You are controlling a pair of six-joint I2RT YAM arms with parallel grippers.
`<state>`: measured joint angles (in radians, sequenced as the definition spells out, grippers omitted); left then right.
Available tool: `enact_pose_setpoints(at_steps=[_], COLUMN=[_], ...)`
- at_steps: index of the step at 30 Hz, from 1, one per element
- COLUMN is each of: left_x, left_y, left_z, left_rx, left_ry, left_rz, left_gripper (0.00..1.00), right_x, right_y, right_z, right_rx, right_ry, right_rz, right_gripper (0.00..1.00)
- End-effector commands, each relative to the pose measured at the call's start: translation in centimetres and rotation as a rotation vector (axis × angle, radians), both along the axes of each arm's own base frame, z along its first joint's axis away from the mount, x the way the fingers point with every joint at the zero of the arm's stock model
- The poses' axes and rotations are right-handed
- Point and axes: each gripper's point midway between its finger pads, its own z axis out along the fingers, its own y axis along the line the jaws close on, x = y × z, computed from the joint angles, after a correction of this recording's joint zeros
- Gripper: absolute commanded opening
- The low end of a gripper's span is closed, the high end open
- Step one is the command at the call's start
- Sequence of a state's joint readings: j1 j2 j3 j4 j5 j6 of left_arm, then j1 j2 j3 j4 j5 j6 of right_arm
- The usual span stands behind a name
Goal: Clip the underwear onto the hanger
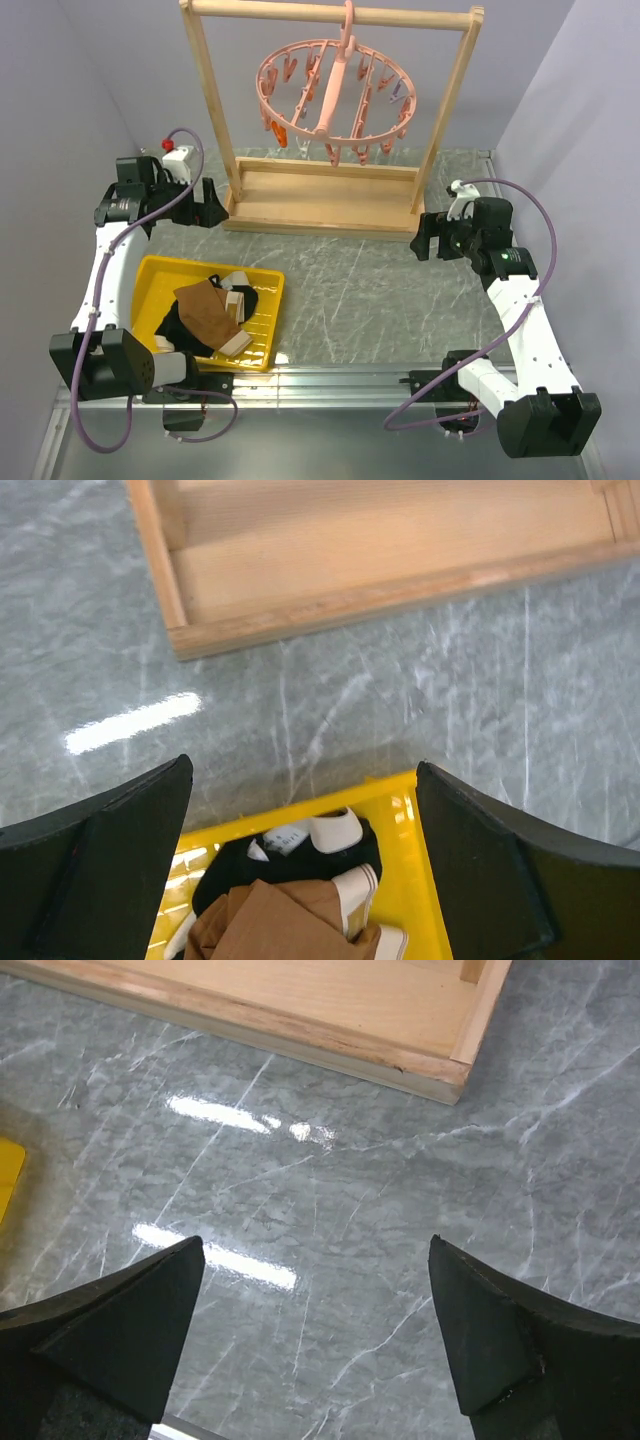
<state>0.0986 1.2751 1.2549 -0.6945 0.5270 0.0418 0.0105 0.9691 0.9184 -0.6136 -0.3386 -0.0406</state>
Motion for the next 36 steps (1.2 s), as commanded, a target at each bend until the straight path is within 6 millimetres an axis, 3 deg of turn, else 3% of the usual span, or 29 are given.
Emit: enact_pose_setpoints(at_steps=[1,3,6,7,9,10,12,13,19,23,27,30,36], left_x=[-1.8,-3.2,-6.8,-8.9,-10.9,-12.2,-14.1,-15.8,-20.6,-19.8,-17.8,-17.7,-18.5], left_y=[-2.0,-2.7,-2.2,-2.0,-1.8,-1.0,-1.5,-1.6,-1.1,-0.5,-1.7,-1.1,2.1], left_z=[0.8,0.1,-3.3,-5.6,-6.9,-8.7,-9.5,-10.9,-15.4,-16.7,-16.7,-18.4,-23.5], left_rx=[0.007,0.033,0.224,0.253,0.357,0.395,0.462,0.474,0.59,0.684,0.687,0.724,0.851], left_ry=[-0.033,-0.009,-0.016,0.051,0.018,0.063,0.031,0.066,0.066,0.032,-0.021,0.029,0.164], left_rz=[-0.216,-0.315,-0.545,-0.591,-0.708,-0.727,-0.849,-0.91,-1.143,-1.142,-1.108,-1.12,-1.155], left_gripper=[0.99,0.99,0.99,0.99,0.99,0.99,0.99,0.99,0.86,0.83,0.76,0.65,0.28], right_x=[0.5,0.3,0.2,0.2,0.2,0.2,0.2,0.3,0.4,0.4,0.5,0.5,0.5], right_y=[0.4,0.6,0.6,0.6,0.8,0.8,1.0,1.1,1.3,1.4,1.5,1.3,1.1], right_z=[2.3,1.9,1.5,1.3,0.9,0.8,0.4,0.4,-0.3,-0.7,-0.6,-0.4,-0.4], right_rx=[0.006,0.009,0.008,0.009,0.015,0.018,0.026,0.028,0.035,0.037,0.041,0.034,0.022], right_ry=[-0.061,-0.054,-0.047,-0.041,-0.027,-0.022,0.002,0.004,0.042,0.054,0.057,0.054,0.051], right_rz=[0.032,0.041,0.044,0.045,0.054,0.055,0.064,0.067,0.077,0.08,0.081,0.077,0.076], right_gripper=[1.0,1.0,1.0,1.0,1.0,1.0,1.0,1.0,1.0,1.0,1.0,1.0,1.0])
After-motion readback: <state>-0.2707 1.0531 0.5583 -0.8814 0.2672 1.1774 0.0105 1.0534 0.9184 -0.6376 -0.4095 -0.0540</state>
